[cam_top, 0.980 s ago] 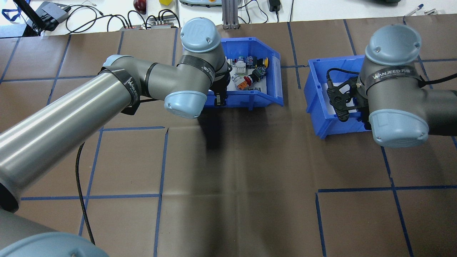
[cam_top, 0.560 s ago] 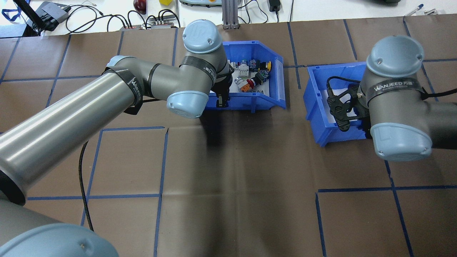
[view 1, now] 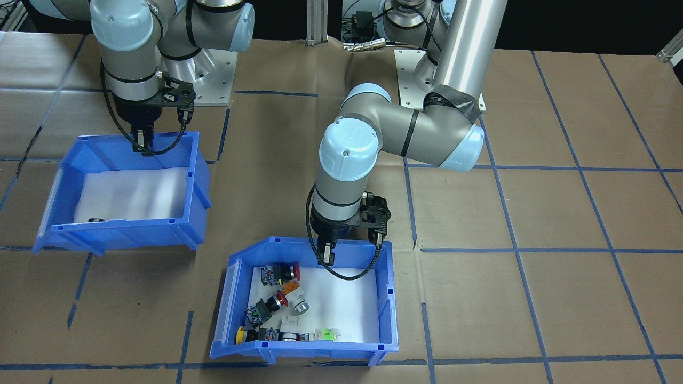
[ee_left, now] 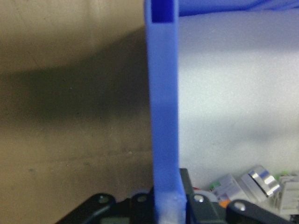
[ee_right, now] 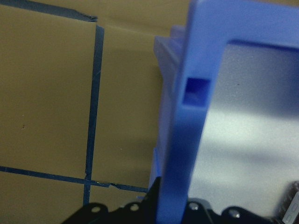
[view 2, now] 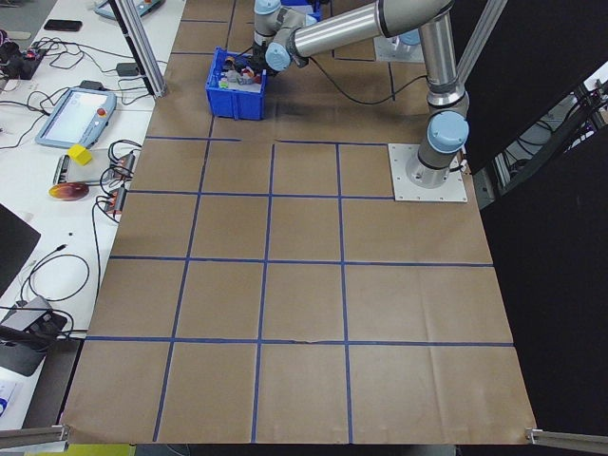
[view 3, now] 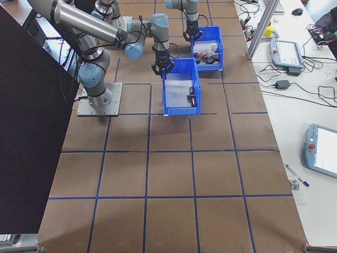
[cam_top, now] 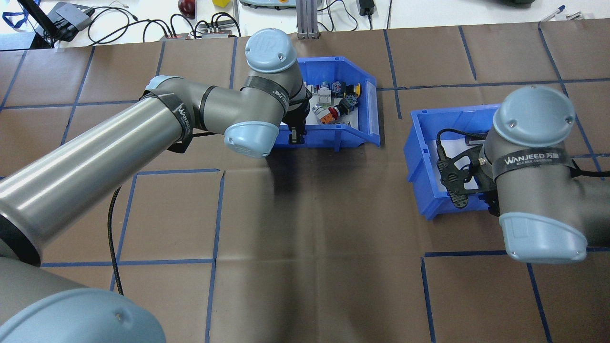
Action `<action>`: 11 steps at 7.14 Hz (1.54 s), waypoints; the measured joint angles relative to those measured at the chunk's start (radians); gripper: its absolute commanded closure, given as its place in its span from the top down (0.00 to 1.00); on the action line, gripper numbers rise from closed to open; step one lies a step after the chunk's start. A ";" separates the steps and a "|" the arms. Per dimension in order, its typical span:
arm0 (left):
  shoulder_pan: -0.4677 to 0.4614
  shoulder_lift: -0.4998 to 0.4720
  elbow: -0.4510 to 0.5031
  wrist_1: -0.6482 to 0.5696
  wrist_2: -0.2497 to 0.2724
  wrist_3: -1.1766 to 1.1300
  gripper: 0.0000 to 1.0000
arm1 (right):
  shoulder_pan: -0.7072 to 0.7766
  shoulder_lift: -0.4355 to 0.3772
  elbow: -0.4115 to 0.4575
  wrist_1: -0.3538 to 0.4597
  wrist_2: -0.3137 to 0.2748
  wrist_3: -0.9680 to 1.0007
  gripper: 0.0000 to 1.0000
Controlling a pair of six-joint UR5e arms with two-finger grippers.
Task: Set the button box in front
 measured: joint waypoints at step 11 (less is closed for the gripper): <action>0.111 0.435 0.036 -0.609 0.032 0.933 0.99 | 0.601 0.178 -0.104 0.034 -0.002 0.703 0.04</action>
